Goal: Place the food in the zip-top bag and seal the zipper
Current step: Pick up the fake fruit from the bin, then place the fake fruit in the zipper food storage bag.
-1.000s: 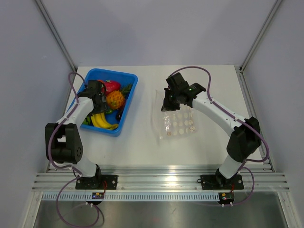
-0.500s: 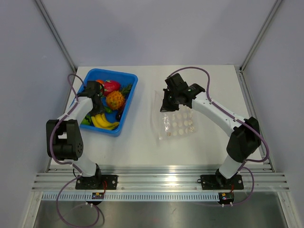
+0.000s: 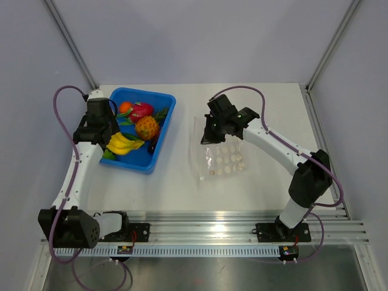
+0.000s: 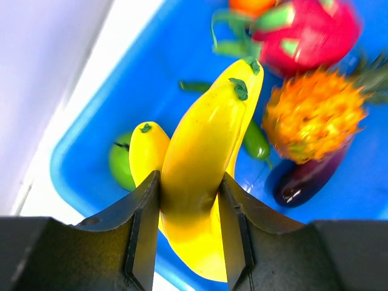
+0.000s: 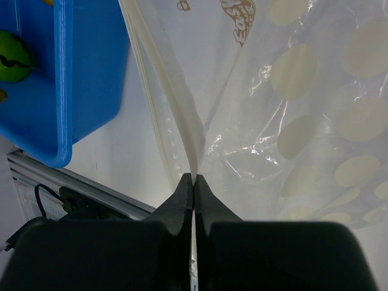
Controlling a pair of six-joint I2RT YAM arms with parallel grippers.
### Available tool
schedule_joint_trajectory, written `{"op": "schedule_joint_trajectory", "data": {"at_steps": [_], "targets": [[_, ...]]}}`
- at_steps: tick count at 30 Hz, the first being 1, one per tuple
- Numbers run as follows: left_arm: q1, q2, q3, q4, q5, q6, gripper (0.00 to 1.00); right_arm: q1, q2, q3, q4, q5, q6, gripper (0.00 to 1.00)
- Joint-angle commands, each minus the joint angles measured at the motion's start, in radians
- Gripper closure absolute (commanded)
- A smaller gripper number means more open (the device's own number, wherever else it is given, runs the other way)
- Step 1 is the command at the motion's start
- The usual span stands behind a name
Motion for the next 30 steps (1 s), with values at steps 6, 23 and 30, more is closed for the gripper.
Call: {"op": "schedule_joint_trajectory", "data": {"at_steps": [6,23,30], "targets": [[-0.009,-0.132,0.000,0.157,-0.068,0.072,1.00,0.033,0.039,0.093,0.018,-0.032,0.020,1.00],[-0.352,-0.223,-0.006,0.267,-0.140,0.101,1.00,0.096,0.228,0.320,0.015,-0.119,0.089,1.00],[-0.504,-0.212,-0.048,0.336,-0.344,0.149,1.00,0.115,0.257,0.374,0.012,-0.118,0.142,1.00]]}}
